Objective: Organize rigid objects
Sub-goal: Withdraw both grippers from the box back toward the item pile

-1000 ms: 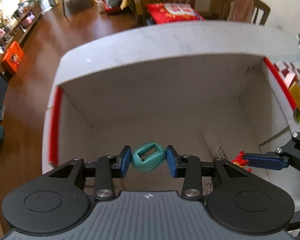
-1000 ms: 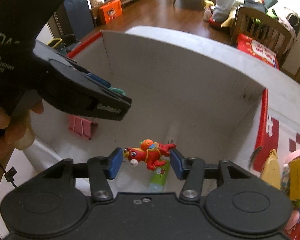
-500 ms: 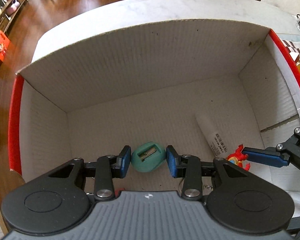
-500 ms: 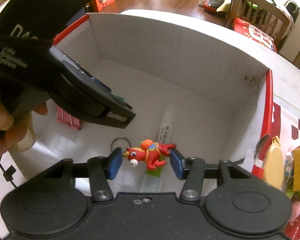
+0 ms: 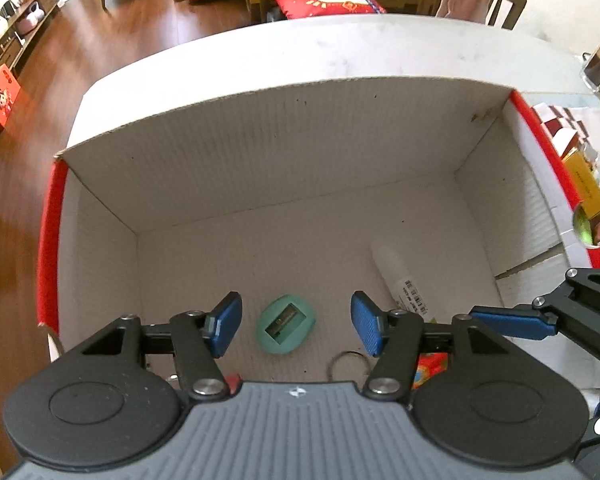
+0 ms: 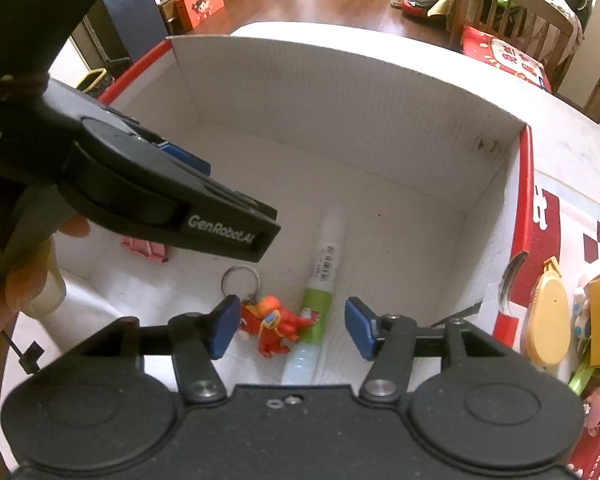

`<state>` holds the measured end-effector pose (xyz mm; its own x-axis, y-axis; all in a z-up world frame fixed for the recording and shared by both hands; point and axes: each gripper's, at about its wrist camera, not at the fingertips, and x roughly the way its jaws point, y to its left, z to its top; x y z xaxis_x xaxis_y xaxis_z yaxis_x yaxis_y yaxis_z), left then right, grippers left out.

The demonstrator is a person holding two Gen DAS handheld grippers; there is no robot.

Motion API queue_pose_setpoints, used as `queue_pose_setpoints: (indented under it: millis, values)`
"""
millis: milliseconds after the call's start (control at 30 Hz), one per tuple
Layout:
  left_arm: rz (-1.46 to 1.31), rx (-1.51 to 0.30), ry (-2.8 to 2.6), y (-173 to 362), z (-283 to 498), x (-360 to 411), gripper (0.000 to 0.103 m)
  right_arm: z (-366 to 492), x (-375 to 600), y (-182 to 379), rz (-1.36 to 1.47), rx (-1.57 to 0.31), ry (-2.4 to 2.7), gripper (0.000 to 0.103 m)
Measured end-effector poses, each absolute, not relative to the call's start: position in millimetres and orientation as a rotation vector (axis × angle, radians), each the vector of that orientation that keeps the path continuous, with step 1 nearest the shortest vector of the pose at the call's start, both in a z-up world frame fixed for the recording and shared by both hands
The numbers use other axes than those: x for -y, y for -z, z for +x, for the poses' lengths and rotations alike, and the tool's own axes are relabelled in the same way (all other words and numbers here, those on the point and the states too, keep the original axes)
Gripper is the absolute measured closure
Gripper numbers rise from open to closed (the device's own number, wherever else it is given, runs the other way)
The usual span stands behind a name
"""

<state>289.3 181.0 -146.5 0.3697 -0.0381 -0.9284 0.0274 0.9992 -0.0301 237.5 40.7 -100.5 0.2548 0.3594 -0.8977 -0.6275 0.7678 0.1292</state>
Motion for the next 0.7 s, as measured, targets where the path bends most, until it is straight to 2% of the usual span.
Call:
queue_pose_setpoints:
  millis: [200,300,700]
  values:
    - [-0.017,-1.147,0.021,133,276,-177,0.044,229,-29,83,-0.24,-1.074,-0.701,0.039]
    - [-0.029,-1.122,0.01,119,262,-178,0.044,226,-20,75,-0.215,-1.053,-0.704,0.031]
    - [-0.048,-1.017,0.012,73,223,-170,0.044,207,5,38,-0.159,-0.958,-0.755,0.018]
